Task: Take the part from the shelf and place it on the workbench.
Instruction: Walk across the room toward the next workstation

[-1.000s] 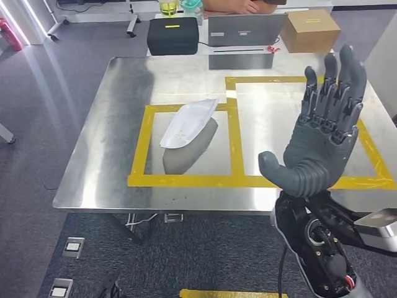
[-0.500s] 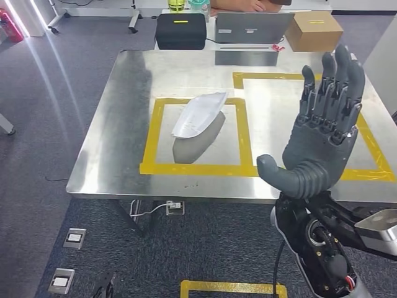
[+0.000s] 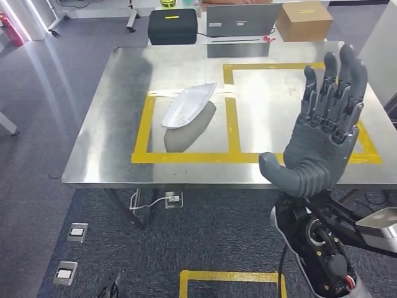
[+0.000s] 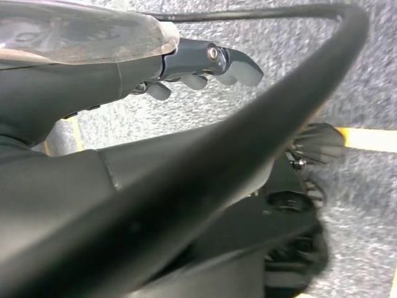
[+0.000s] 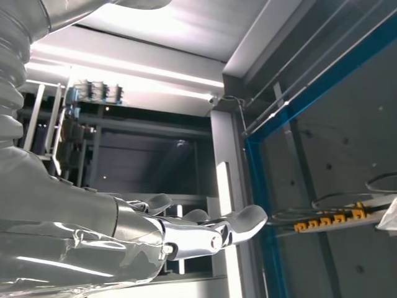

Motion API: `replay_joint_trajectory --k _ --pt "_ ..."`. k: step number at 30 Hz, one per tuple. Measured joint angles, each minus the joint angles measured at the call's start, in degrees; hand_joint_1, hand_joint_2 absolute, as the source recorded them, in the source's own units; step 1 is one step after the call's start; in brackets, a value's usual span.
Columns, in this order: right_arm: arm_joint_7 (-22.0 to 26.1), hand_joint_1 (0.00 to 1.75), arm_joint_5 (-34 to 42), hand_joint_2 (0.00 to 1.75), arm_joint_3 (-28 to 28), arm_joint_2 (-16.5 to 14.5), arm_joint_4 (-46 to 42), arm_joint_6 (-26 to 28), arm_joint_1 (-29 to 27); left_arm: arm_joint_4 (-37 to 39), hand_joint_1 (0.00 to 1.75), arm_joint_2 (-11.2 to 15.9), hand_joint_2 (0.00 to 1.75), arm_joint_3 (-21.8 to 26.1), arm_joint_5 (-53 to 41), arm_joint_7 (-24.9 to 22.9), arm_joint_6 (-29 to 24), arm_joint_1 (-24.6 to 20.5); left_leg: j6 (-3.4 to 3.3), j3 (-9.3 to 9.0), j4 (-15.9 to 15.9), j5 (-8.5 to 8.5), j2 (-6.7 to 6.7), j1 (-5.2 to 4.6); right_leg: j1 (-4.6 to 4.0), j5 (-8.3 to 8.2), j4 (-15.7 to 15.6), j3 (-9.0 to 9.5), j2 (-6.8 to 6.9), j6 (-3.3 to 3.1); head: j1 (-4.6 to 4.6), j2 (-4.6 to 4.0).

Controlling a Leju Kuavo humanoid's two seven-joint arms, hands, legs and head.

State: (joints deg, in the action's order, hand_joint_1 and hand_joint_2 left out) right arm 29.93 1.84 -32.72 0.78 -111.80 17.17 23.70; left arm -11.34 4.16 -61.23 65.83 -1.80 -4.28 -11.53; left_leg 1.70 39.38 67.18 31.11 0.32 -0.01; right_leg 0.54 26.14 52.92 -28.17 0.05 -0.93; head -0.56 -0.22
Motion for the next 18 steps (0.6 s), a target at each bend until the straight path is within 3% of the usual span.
replay_joint_trajectory --k 1,2,3,5,7,8,11,13,15,16,17,18 --pt "0.0 0.00 0.0 1.75 0.0 0.0 0.0 0.0 0.0 0.0 0.00 0.0 0.00 -0.1 0.0 0.0 0.0 0.0 0.13 1.06 3.3 1.19 0.00 0.12 -0.07 -0.36 0.1 -0.54 0.01 -0.05 -0.22 0.00" --pt "0.0 0.00 0.1 1.75 0.0 0.0 0.0 0.0 -0.1 0.0 0.00 -0.1 0.00 -0.1 0.0 0.0 0.0 0.0 0.18 1.12 4.5 1.15 0.00 0.19 -0.11 -0.68 0.2 -1.05 0.01 -0.05 -0.39 0.00" --pt "0.0 0.00 0.2 1.75 0.0 0.0 0.0 0.0 -0.1 0.0 0.00 -0.1 0.00 -0.2 0.0 -0.1 0.0 0.1 0.14 -0.03 3.4 0.05 0.00 0.22 -0.13 -0.95 0.3 -1.52 -0.02 0.00 -0.57 0.00" --pt "0.0 0.00 0.2 1.75 0.0 0.0 0.0 0.0 -0.2 0.0 0.00 0.0 0.00 -0.2 0.0 -0.1 0.0 0.0 -0.24 -5.35 -4.7 -3.30 -0.05 0.23 -0.13 -1.36 0.5 -2.19 -0.10 0.19 -1.03 0.00" --pt "0.0 0.00 0.2 1.75 0.0 0.0 0.0 -0.1 -0.2 0.0 0.00 0.0 0.00 -0.2 0.0 -0.1 0.0 -0.2 -0.74 -9.92 -12.4 -4.98 -0.11 0.01 -0.25 -1.75 0.6 -2.60 -0.12 0.62 -1.29 0.00" --pt "0.1 0.00 0.2 1.75 0.0 0.0 0.0 -0.1 -0.2 0.0 0.00 0.1 0.00 -0.2 0.0 -0.1 0.0 -0.2 -0.94 -10.77 -14.0 -5.11 -0.15 -0.14 -0.27 -1.96 0.7 -2.73 -0.10 0.90 -1.31 0.00" --pt "0.2 0.00 0.4 1.75 0.0 0.0 0.0 -0.1 -0.2 0.0 0.00 0.0 0.00 -0.2 0.0 -0.1 0.0 -0.2 -1.77 -10.57 -15.0 -5.81 0.04 -0.13 -0.27 -1.98 1.0 -3.12 -0.13 1.82 -1.16 0.00" --pt "0.3 0.00 0.6 1.75 0.1 0.0 0.0 -0.3 -0.3 0.0 0.00 0.0 0.00 -0.3 0.0 -0.1 0.0 -0.3 -2.58 -10.15 -15.4 -6.54 0.31 0.16 -0.30 1.19 4.7 -4.66 -0.17 2.26 -0.70 0.00" --pt "0.4 0.00 0.8 1.75 0.1 0.0 0.0 -0.5 -0.4 0.0 0.00 0.0 0.00 -0.3 0.0 -0.1 0.0 -0.3 -3.00 -9.37 -15.4 -7.16 0.40 0.06 -0.14 6.19 12.6 -7.35 -0.16 2.62 0.02 0.00" --pt "0.5 0.00 0.9 1.75 0.1 0.0 0.0 -0.6 -0.5 0.0 0.00 0.0 0.00 -0.3 0.1 -0.1 -0.1 -0.3 -3.08 -8.91 -15.3 -7.46 0.41 0.00 -0.06 7.84 16.2 -8.29 -0.15 2.78 0.33 0.00" --pt "0.5 0.00 1.1 1.75 0.1 0.1 0.0 -0.7 -0.6 0.0 0.00 0.0 0.00 -0.3 0.1 -0.1 -0.1 -0.3 -3.04 -8.45 -15.1 -7.72 0.42 -0.04 0.00 8.29 18.0 -8.40 -0.15 2.89 0.58 0.00" --pt "0.5 0.00 1.2 1.75 0.1 0.1 0.0 -0.9 -0.6 0.0 0.00 0.0 0.00 -0.3 0.1 -0.1 -0.1 -0.2 -2.96 -7.99 -14.9 -7.95 0.42 -0.05 0.05 7.60 17.4 -7.38 -0.14 2.96 0.78 0.00"
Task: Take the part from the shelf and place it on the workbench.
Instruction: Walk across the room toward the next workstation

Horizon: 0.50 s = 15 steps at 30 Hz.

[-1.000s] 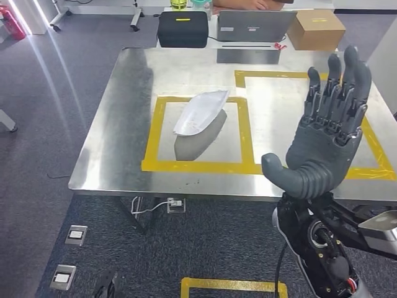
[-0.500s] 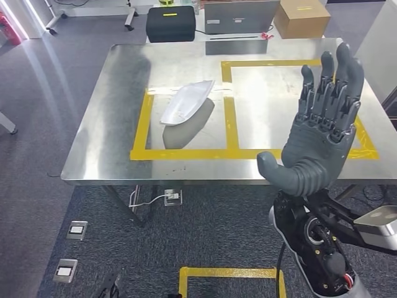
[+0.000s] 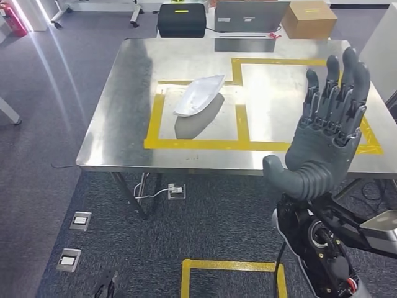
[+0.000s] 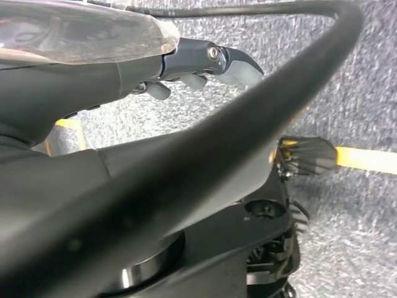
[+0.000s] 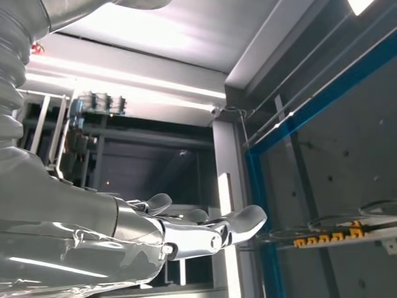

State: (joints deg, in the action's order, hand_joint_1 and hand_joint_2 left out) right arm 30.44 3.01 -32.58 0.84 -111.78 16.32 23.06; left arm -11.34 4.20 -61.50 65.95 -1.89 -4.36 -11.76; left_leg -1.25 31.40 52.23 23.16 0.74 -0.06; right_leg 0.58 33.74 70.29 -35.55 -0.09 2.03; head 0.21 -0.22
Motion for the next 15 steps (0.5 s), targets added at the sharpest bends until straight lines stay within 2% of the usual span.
replay_joint_trajectory --k 1,3,4,5,7,8,9,10,12,13,14,15 --pt "0.0 0.00 0.1 1.75 0.0 0.0 0.0 -0.1 0.0 0.0 0.00 0.0 0.00 0.0 0.0 0.0 0.0 0.1 0.10 0.41 0.3 -0.16 -0.01 0.03 0.05 -1.60 -3.0 2.14 0.02 0.04 0.20 0.00" --pt "0.0 0.00 0.1 1.75 0.0 0.0 0.0 -0.2 0.0 0.0 0.00 -0.1 0.00 0.0 0.0 0.0 0.0 0.1 0.41 1.21 1.0 -0.39 -0.05 -0.01 0.07 -4.22 -11.7 7.45 -0.01 0.00 0.68 0.00" --pt "0.0 0.00 0.2 1.75 0.0 0.0 0.0 -0.2 0.0 0.0 0.00 -0.1 0.00 0.0 0.0 0.0 0.0 0.2 0.69 1.58 1.3 -0.62 -0.07 -0.07 0.02 -4.81 -14.8 9.21 -0.08 -0.16 0.83 0.00" --pt "0.1 0.00 0.2 1.75 0.0 0.0 0.0 -0.2 0.0 0.0 0.00 -0.1 0.00 0.0 0.0 0.0 0.0 0.2 1.01 1.89 1.5 -0.91 -0.10 -0.14 -0.07 -4.88 -16.4 10.01 -0.17 -0.37 0.87 0.00" --pt "0.1 0.00 0.2 1.75 0.1 0.0 0.0 -0.3 0.0 0.0 0.00 -0.1 0.00 0.0 0.1 0.0 0.0 0.4 1.77 2.33 1.7 -1.57 -0.13 -0.18 -0.19 -5.26 -16.6 9.77 -0.28 -1.02 0.65 0.00" --pt "0.1 0.00 0.2 1.75 0.1 0.0 0.0 -0.3 0.0 0.0 0.00 0.0 0.00 0.0 0.1 -0.1 0.0 0.4 2.14 2.62 2.0 -1.35 -0.17 -0.09 -0.15 -5.60 -16.6 9.44 -0.21 -1.43 0.51 0.00" --pt "0.1 0.00 0.2 1.75 0.1 0.0 0.0 -0.4 0.0 0.0 0.00 0.0 0.00 0.0 0.1 -0.1 0.0 0.4 2.49 3.28 3.1 -0.30 -0.20 -0.02 -0.12 -6.01 -16.7 9.03 -0.14 -1.95 0.32 0.00" --pt "0.1 0.00 0.2 1.75 0.2 0.0 0.0 -0.4 0.1 0.0 0.00 0.0 0.00 0.0 0.1 -0.1 0.0 0.5 2.78 4.38 5.3 1.58 -0.23 0.05 -0.08 -6.48 -16.8 8.52 -0.03 -2.49 0.03 0.00" --pt "0.1 0.00 0.4 1.75 0.2 0.0 0.0 -0.5 0.1 0.0 0.00 -0.1 0.00 -0.1 0.1 -0.1 0.0 0.5 3.18 7.51 12.8 6.66 -0.28 0.18 -0.17 -7.42 -16.8 7.25 0.09 -3.12 -0.63 0.00" --pt "0.1 0.00 0.5 1.75 0.2 0.0 0.1 -0.6 0.0 0.0 0.00 -0.1 0.00 -0.1 0.2 -0.1 0.0 0.5 3.27 8.87 16.6 8.42 -0.28 0.21 -0.26 -7.90 -16.8 6.58 0.12 -3.25 -0.93 0.00" --pt "0.1 0.00 0.7 1.75 0.2 0.0 0.1 -0.8 0.0 0.0 0.00 -0.1 0.00 -0.1 0.3 -0.1 0.0 0.5 3.27 9.47 19.1 9.03 -0.29 0.22 -0.36 -8.38 -16.8 5.92 0.13 -3.28 -1.15 0.00" --pt "0.1 0.00 1.0 1.75 0.2 0.0 0.2 -1.0 0.0 0.0 0.00 -0.1 0.00 -0.1 0.4 -0.1 -0.1 0.5 3.15 9.00 19.6 8.41 -0.31 0.21 -0.46 -8.84 -16.8 5.28 0.12 -3.28 -1.37 0.00"
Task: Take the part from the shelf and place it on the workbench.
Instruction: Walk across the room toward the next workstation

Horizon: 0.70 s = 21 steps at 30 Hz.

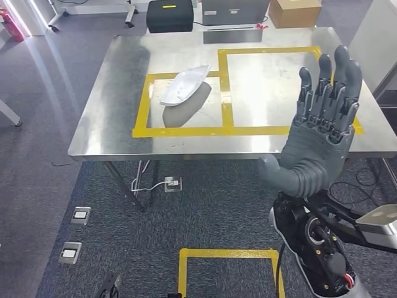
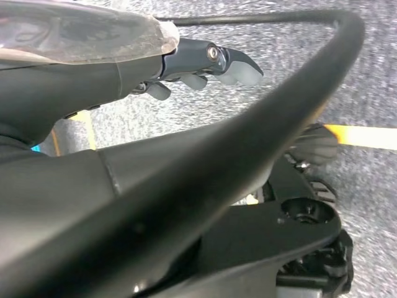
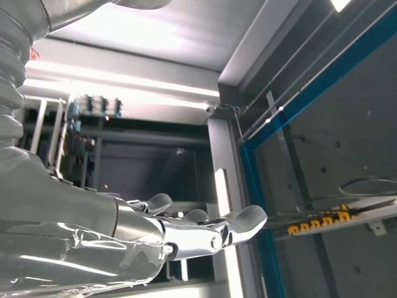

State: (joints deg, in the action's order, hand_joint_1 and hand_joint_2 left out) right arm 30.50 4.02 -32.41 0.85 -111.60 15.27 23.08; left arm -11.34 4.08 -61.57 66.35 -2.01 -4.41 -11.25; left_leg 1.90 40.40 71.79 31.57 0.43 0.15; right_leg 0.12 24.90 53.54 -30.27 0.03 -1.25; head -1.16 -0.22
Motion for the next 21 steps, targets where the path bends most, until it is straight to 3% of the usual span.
replay_joint_trajectory --k 1,3,5,6,8,9,11,13,14,15,16,18,19,21 --pt "0.0 0.00 0.3 1.75 0.0 0.0 0.1 -0.3 0.0 0.0 0.00 0.0 0.00 0.0 0.1 0.0 0.0 0.0 -0.23 -1.66 -1.9 -1.50 -0.02 -0.05 -0.09 -0.43 0.0 -0.57 -0.02 0.02 -0.21 0.00" --pt "0.0 0.00 0.6 1.75 -0.1 0.0 0.3 -0.8 0.0 0.0 0.00 0.1 0.00 0.0 0.4 0.0 0.0 -0.1 -1.02 -7.49 -10.4 -4.38 -0.11 -0.31 -0.23 -1.16 0.0 -1.37 -0.07 0.16 -0.56 0.00" --pt "0.0 0.00 0.6 1.75 -0.1 0.0 0.5 -1.1 0.1 0.0 0.00 0.2 0.00 0.0 0.4 0.0 0.0 -0.2 -1.76 -11.92 -17.5 -5.17 -0.16 -0.73 -0.30 -1.81 0.1 -1.78 0.03 0.55 -0.61 0.00" --pt "0.0 0.00 0.7 1.75 -0.2 0.0 0.6 -1.1 0.2 0.0 0.00 0.3 0.00 0.0 0.4 0.1 0.0 -0.3 -2.01 -12.73 -19.1 -5.11 -0.18 -0.94 -0.28 -2.12 0.0 -1.89 0.11 0.84 -0.65 0.00" --pt "-0.1 0.00 0.9 1.75 -0.3 0.0 0.9 -1.3 0.3 0.0 0.00 0.3 0.00 0.0 0.5 0.1 0.0 -0.2 -2.53 -12.53 -19.7 -5.76 -0.05 -0.93 -0.19 -2.44 0.1 -2.06 0.21 1.46 -0.62 0.00" --pt "-0.1 0.00 1.1 1.75 -0.3 0.0 1.1 -1.3 0.3 0.0 0.00 0.2 0.00 0.0 0.6 0.2 0.0 -0.2 -2.81 -12.34 -20.0 -6.18 0.06 -0.80 -0.16 -1.70 0.7 -2.42 0.19 1.74 -0.62 0.00" --pt "0.0 0.00 1.4 1.75 -0.6 -0.1 1.7 -1.5 0.4 0.0 0.00 0.2 0.00 0.0 0.9 0.3 0.1 -0.2 -3.45 -11.67 -20.4 -7.12 0.28 -0.50 -0.06 2.51 5.4 -4.20 0.11 2.21 -0.09 0.00" --pt "0.0 0.00 1.5 1.75 -1.0 -0.1 2.4 -1.8 0.4 0.0 0.00 0.3 0.00 0.0 1.2 0.5 0.1 -0.1 -3.77 -10.56 -20.3 -7.94 0.31 -0.55 0.13 7.65 13.6 -6.69 0.08 2.69 0.48 0.00" --pt "0.0 0.00 1.5 1.75 -1.2 -0.1 2.8 -1.9 0.3 0.0 0.00 0.3 0.00 0.0 1.3 0.5 0.1 -0.1 -3.75 -9.97 -20.3 -8.37 0.30 -0.55 0.27 8.81 16.8 -7.30 0.08 2.91 0.71 0.00" --pt "0.1 0.00 1.5 1.75 -1.5 -0.2 3.2 -2.0 0.3 0.0 0.00 0.3 0.00 0.0 1.4 0.6 0.1 0.0 -3.64 -9.37 -20.2 -8.78 0.30 -0.53 0.42 8.64 17.9 -6.97 0.10 3.11 0.93 0.00" --pt "0.1 0.00 1.6 1.75 -1.7 -0.3 3.5 -2.0 0.3 0.0 0.00 0.3 0.00 0.0 1.4 0.6 0.1 0.1 -3.47 -8.78 -20.0 -9.15 0.28 -0.47 0.59 7.33 16.5 -5.44 0.11 3.28 1.16 0.00" --pt "0.1 0.00 1.6 1.75 -2.0 -0.6 3.9 -2.1 0.3 0.0 0.00 0.3 0.00 0.0 1.4 0.6 0.1 0.2 -3.04 -7.70 -19.4 -9.68 0.24 -0.38 0.94 4.32 8.5 -0.12 0.14 3.57 1.64 0.00" --pt "0.2 0.00 1.5 1.75 -2.1 -0.7 4.0 -2.1 0.3 0.0 0.00 0.3 0.00 0.0 1.4 0.7 0.1 0.2 -2.76 -7.19 -19.0 -9.88 0.20 -0.41 0.96 3.60 4.3 2.45 0.06 3.56 1.87 0.00" --pt "0.4 0.00 1.6 1.75 -2.2 -0.9 4.2 -2.1 0.2 0.0 0.00 0.3 0.00 0.0 1.4 0.7 0.1 0.2 -2.11 -6.48 -18.3 -10.41 0.14 -0.55 0.84 3.64 0.3 4.54 -0.14 3.25 1.96 0.00"
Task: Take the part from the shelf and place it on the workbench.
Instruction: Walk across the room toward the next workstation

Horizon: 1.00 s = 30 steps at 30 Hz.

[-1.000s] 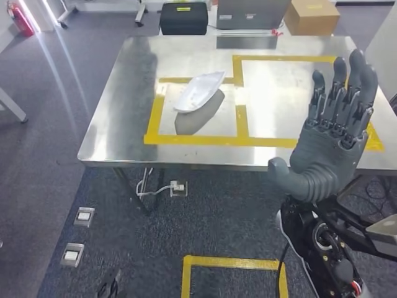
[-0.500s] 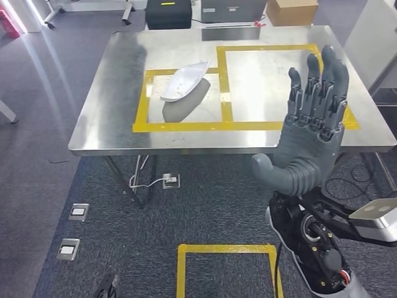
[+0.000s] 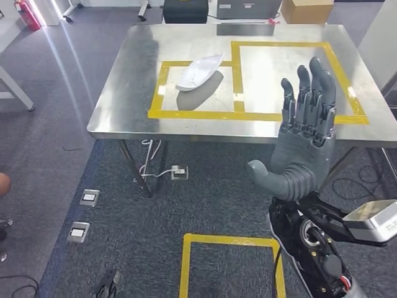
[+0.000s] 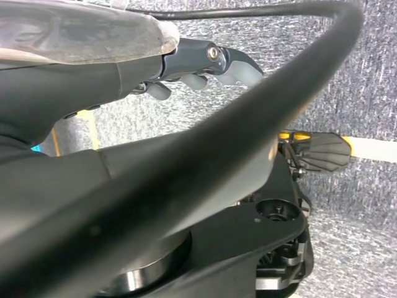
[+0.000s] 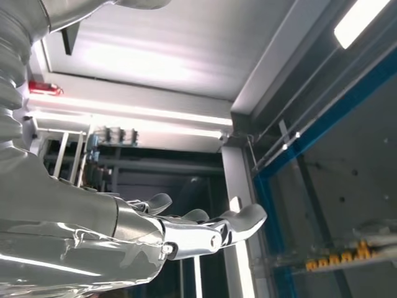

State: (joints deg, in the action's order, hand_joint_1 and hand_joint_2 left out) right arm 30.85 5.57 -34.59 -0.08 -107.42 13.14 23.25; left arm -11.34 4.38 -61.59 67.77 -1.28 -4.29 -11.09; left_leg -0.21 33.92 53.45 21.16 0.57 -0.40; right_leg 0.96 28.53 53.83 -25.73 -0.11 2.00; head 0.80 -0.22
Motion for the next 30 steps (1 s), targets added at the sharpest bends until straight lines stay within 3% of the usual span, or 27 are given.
replay_joint_trajectory --k 2,3,5,7,8,9,10,11,12,14,15,17,19,20,22,23,24,25,26,28,30 --pt "0.1 0.00 0.0 1.75 -0.1 -0.2 0.2 0.0 -0.2 0.0 0.00 0.0 0.00 0.0 0.0 0.0 0.0 0.0 0.74 0.45 0.3 -0.54 -0.03 0.06 -0.13 -0.55 0.0 -0.51 -0.09 -0.81 -0.29 0.00" --pt "0.1 0.00 0.0 1.75 -0.1 -0.3 0.2 0.0 -0.1 0.0 0.00 0.0 0.00 0.0 0.0 0.0 0.0 0.0 1.09 0.88 0.9 -0.04 -0.08 0.17 -0.10 -0.96 0.0 -0.88 -0.04 -1.29 -0.39 0.00" --pt "0.1 0.00 0.0 1.75 -0.1 -0.5 0.4 0.0 -0.1 0.0 0.00 0.0 0.00 0.0 0.0 0.0 0.0 0.0 1.71 2.83 4.9 3.62 -0.20 0.43 0.00 -1.99 -0.2 -1.94 0.14 -2.27 -0.90 0.00" --pt "0.2 0.00 -0.2 1.75 -0.1 -0.6 0.5 0.0 -0.4 0.0 0.00 -0.1 0.00 0.0 -0.2 0.0 0.0 0.0 2.18 5.80 12.9 8.82 -0.25 0.66 -0.19 -3.07 -0.2 -3.33 0.21 -2.72 -1.66 0.00" --pt "0.2 0.00 -0.4 1.75 -0.1 -0.6 0.5 0.1 -0.6 0.0 0.00 -0.2 0.00 0.0 -0.3 0.0 0.0 0.1 2.32 6.75 16.2 10.31 -0.25 0.76 -0.29 -3.62 -0.2 -4.09 0.21 -2.78 -1.95 0.00" --pt "0.3 0.00 -0.6 1.75 -0.1 -0.6 0.6 0.1 -0.9 0.0 0.00 -0.2 0.00 0.0 -0.3 0.0 0.0 0.1 2.38 6.82 18.0 10.58 -0.25 0.83 -0.37 -4.16 -0.1 -4.85 0.21 -2.77 -2.12 0.00" --pt "0.3 0.00 -0.9 1.75 -0.1 -0.6 0.6 0.2 -1.2 0.0 0.00 -0.3 0.00 -0.1 -0.4 0.0 0.0 0.1 2.35 5.77 17.5 9.71 -0.25 0.87 -0.41 -4.68 -0.1 -5.56 0.20 -2.72 -2.30 0.00" --pt "0.4 0.00 -1.1 1.75 0.0 -0.6 0.6 0.2 -1.4 0.0 0.00 -0.3 0.00 -0.1 -0.6 0.0 0.0 0.1 2.22 3.56 14.7 8.16 -0.26 0.88 -0.43 -5.17 -0.1 -6.19 0.16 -2.64 -2.46 0.00" --pt "0.4 0.00 -1.2 1.75 0.1 -0.6 0.6 0.3 -1.6 0.0 0.00 -0.3 0.00 -0.1 -0.7 0.0 0.0 0.0 2.01 0.48 10.5 6.77 -0.28 0.88 -0.43 -5.63 -0.1 -6.69 0.10 -2.51 -2.63 0.00" --pt "0.5 0.00 -1.5 1.75 0.3 -0.6 0.5 0.3 -1.8 0.0 0.00 -0.3 0.00 -0.2 -0.9 0.0 0.0 -0.1 1.46 -4.87 2.3 5.66 -0.36 0.65 -0.55 -6.46 -0.1 -7.42 0.01 -2.02 -2.92 0.00" --pt "0.5 0.00 -1.6 1.75 0.4 -0.6 0.4 0.3 -1.8 0.0 0.00 -0.3 0.00 -0.2 -0.9 0.0 0.0 -0.2 1.17 -6.16 0.1 5.70 -0.40 0.48 -0.56 -6.82 -0.1 -7.55 0.00 -1.70 -2.95 0.00" --pt "0.6 0.00 -1.7 1.75 0.5 -0.6 0.4 0.3 -2.1 0.0 0.00 -0.4 0.00 -0.2 -1.0 0.0 0.0 -0.1 0.49 -6.22 -0.6 5.33 -0.38 0.28 -0.54 -7.50 -0.2 -7.61 0.00 -1.00 -2.81 0.00" --pt "0.6 0.00 -1.7 1.75 0.7 -0.6 0.4 0.3 -2.4 0.0 0.00 -0.6 0.00 -0.2 -1.0 0.0 -0.1 0.0 -0.34 -5.77 -1.0 4.56 -0.09 0.45 -0.43 -6.14 1.3 -8.45 -0.07 -0.52 -2.54 0.00" --pt "0.6 0.00 -1.7 1.75 0.8 -0.6 0.4 0.3 -2.5 0.0 0.00 -0.7 0.00 -0.2 -1.0 0.0 -0.1 0.0 -0.79 -5.39 -1.1 4.07 0.06 0.54 -0.42 -3.99 3.7 -9.42 -0.09 -0.37 -2.22 0.00" --pt "0.6 0.00 -1.7 1.75 0.9 -0.6 0.4 0.3 -2.6 0.0 0.00 -0.7 0.00 -0.2 -1.0 0.0 -0.1 0.0 -1.34 -4.35 -1.1 3.20 0.19 0.45 -0.38 1.72 11.6 -11.98 -0.08 -0.18 -1.57 0.00" --pt "0.6 0.00 -1.7 1.75 1.0 -0.6 0.4 0.3 -2.8 0.0 0.00 -0.7 0.00 -0.2 -1.0 0.0 -0.1 0.1 -1.42 -3.77 -1.1 2.78 0.20 0.36 -0.38 3.65 15.5 -12.82 -0.08 -0.09 -1.26 0.00" --pt "0.6 0.00 -1.7 1.75 1.1 -0.6 0.4 0.3 -2.9 0.0 0.00 -0.7 0.00 -0.2 -1.0 0.0 -0.1 0.1 -1.41 -3.18 -1.0 2.34 0.20 0.28 -0.38 4.32 17.8 -12.92 -0.08 -0.04 -1.00 0.00" --pt "0.6 0.00 -1.7 1.75 1.2 -0.6 0.4 0.3 -3.1 0.0 0.00 -0.8 0.00 -0.2 -1.0 0.0 -0.1 0.2 -1.36 -2.61 -1.0 1.94 0.20 0.24 -0.38 3.76 17.9 -11.93 -0.08 -0.04 -0.77 0.00" --pt "0.6 0.00 -1.7 1.75 1.2 -0.6 0.4 0.3 -3.2 0.0 0.00 -0.8 0.00 -0.2 -1.0 0.0 -0.1 0.3 -1.25 -2.11 -0.9 1.58 0.18 0.21 -0.38 2.37 15.7 -9.87 -0.07 -0.12 -0.54 0.00" --pt "0.6 0.00 -1.9 1.75 1.4 -0.6 0.3 0.2 -3.2 0.0 0.00 -0.9 0.00 -0.2 -1.0 0.0 -0.1 0.4 -0.92 -1.35 -0.5 1.11 0.16 0.12 -0.46 -0.14 7.1 -3.84 -0.02 -0.48 -0.07 0.00" --pt "0.6 0.00 -1.9 1.75 1.5 -0.6 0.2 0.1 -3.2 0.0 0.00 -1.0 0.00 -0.3 -1.0 0.0 -0.2 0.4 -0.39 -0.83 0.0 0.61 0.16 -0.03 -0.66 -0.51 0.7 0.21 -0.01 -0.81 0.17 0.00"
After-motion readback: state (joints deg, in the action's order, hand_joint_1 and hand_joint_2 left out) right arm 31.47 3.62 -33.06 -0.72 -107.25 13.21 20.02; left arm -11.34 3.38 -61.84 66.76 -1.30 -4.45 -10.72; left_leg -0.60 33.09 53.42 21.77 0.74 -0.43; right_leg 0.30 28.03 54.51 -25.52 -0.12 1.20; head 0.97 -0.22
